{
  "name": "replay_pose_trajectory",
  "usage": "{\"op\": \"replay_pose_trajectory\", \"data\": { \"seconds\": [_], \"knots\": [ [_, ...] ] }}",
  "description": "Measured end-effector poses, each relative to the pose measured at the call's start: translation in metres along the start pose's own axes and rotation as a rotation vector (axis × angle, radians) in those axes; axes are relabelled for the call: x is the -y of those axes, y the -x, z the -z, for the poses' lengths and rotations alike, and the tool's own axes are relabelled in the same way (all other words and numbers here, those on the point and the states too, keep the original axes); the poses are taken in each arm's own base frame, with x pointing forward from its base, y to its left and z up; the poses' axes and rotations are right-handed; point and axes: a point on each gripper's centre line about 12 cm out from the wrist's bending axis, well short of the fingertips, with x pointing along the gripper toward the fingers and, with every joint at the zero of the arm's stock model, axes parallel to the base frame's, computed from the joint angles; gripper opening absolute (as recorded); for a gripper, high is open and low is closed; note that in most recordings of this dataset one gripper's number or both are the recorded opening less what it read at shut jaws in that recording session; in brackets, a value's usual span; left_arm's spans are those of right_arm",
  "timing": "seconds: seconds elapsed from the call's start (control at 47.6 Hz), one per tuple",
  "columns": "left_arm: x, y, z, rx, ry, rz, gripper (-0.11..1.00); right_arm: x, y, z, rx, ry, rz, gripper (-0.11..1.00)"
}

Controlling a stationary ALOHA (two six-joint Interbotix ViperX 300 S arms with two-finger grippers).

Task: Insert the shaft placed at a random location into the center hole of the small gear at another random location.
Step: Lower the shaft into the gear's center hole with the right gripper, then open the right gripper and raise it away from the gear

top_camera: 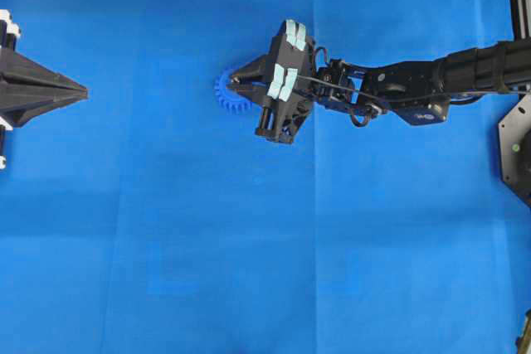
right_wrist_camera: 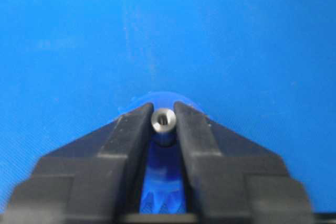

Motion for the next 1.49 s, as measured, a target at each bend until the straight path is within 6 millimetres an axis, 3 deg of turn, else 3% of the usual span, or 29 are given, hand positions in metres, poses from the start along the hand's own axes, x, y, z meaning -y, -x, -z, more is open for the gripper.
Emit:
{"op": "replay_pose_trajectory", "data": {
  "seconds": [0.21,0.273,0.672,0.924,1.26,1.491],
  "knots": [
    [-0.001,0.0,0.0,0.0,0.001,-0.007,0.0,-0.001,0.005,-0.004,-0.019,-0.01,-0.005,0.71],
    [-0.001,0.0,0.0,0.0,0.0,-0.006,0.0,-0.003,0.009,-0.011,-0.007,-0.006,-0.01,0.8],
    [-0.001,0.0,-0.001,0.003,0.0,-0.008,0.0,-0.012,0.054,-0.074,0.123,0.0,-0.048,0.78],
    [-0.001,0.0,-0.001,0.002,0.003,-0.006,0.0,-0.015,0.081,-0.102,0.187,0.018,-0.064,0.78],
    [-0.001,0.0,0.0,0.0,0.003,-0.007,0.0,-0.013,0.086,-0.093,0.137,0.015,-0.066,0.78],
    [-0.002,0.0,0.0,0.0,0.003,-0.008,0.0,-0.008,0.115,-0.074,0.115,0.011,-0.065,0.78]
  ]
}}
